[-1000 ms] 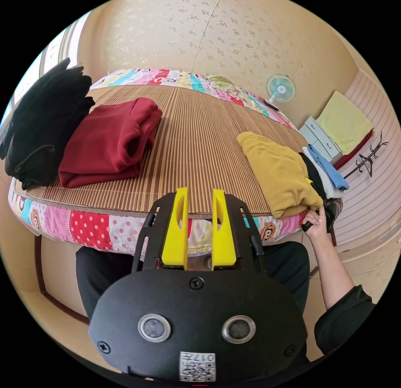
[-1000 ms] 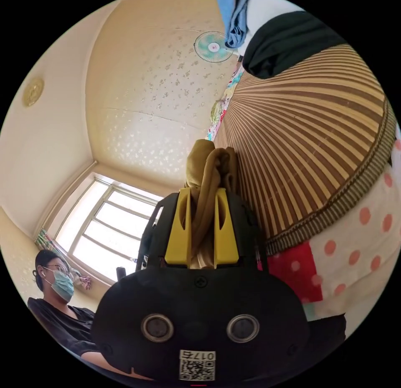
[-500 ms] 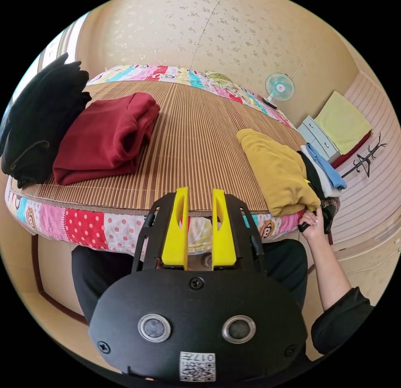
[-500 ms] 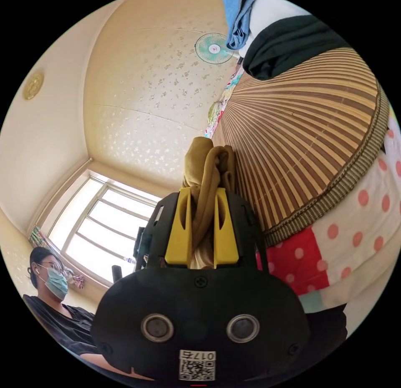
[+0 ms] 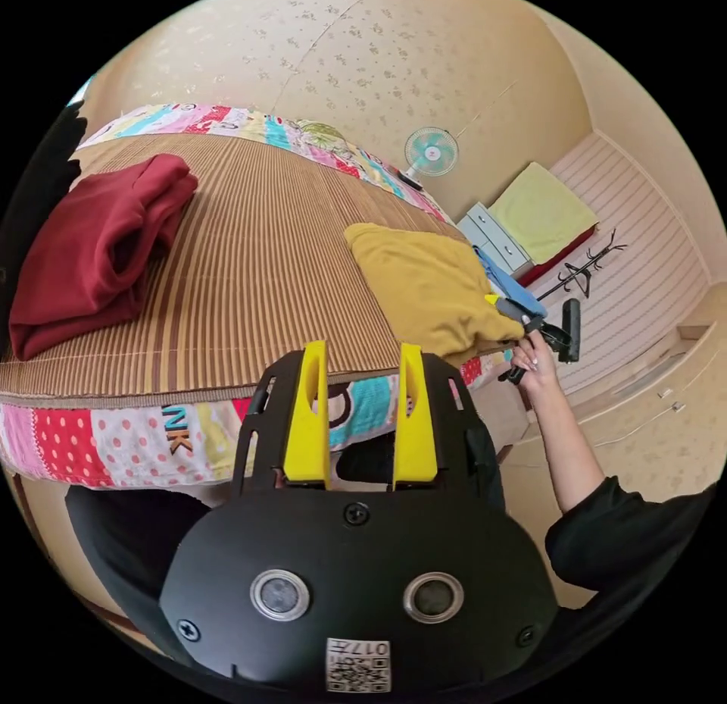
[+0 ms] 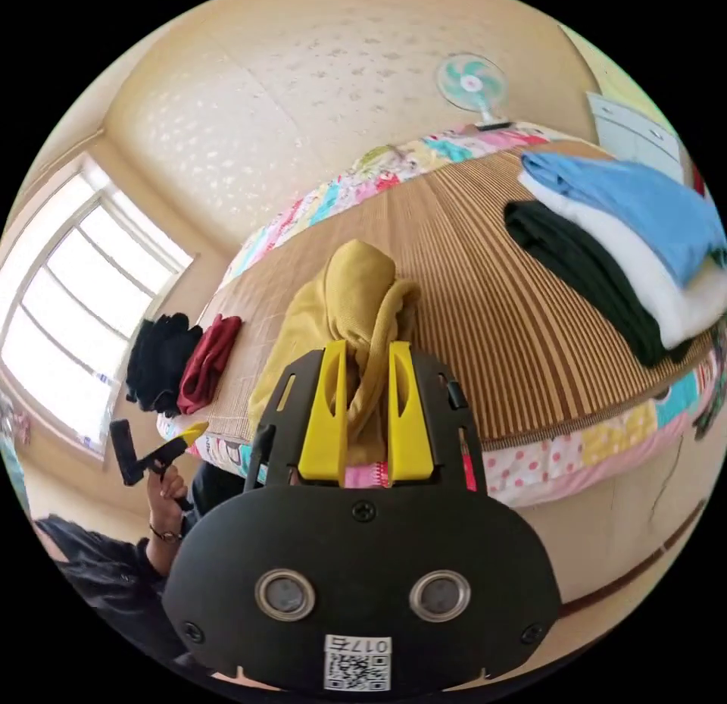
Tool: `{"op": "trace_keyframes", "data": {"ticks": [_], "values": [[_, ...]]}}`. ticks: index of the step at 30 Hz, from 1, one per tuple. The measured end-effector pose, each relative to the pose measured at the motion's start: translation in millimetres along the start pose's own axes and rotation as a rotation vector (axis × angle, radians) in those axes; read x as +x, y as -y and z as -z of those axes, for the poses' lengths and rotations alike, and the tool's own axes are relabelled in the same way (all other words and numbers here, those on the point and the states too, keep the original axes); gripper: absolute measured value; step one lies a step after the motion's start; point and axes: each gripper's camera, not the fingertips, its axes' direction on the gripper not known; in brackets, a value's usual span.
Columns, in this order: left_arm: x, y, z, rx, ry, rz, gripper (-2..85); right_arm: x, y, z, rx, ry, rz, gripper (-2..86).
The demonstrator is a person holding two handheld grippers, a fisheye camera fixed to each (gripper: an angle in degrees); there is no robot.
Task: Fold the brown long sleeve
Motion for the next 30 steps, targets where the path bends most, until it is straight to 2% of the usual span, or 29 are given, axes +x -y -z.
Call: {"op": "trace_keyframes", "data": {"ticks": [2,4,7,11,14,21,24,28,30], "values": [[5,7,-11,-0.027,-0.071,-0.025,13.7,34,-24,0,0.006,-0.035,-0.192,7.8],[7,22,-30,-0.075,-0.179,-0.024,14.5,44,-55,15,0.114,0.034,-0.229,7.7],[3,50,-67,-0.149,-0.224,0.015,16.1,55,-112,34,0.200,0.140,-0.348,14.5],[0,73,-128,-0.314,-0.231,0.082,13.5,61,-178,31,0.137,0.351,-0.424,19.0],[3,63,-150,-0.331,-0.303,0.129,9.1,65,-208,19,0.086,0.498,-0.469,21.6],[49,26,-136,-0.393,-0.498,0.014,5.3,70,-220,-32,0.021,0.729,-0.522,23.8],[85,6,-109,-0.431,-0.481,-0.113,5.2,62,-211,-50,0.023,0.820,-0.510,23.2],[115,-13,-69,-0.437,-0.427,-0.245,7.0,38,-199,-65,-0.071,0.938,-0.449,20.8],[121,-13,-51,-0.439,-0.398,-0.293,9.7,27,-199,-55,-0.024,0.952,-0.391,19.9]]}}
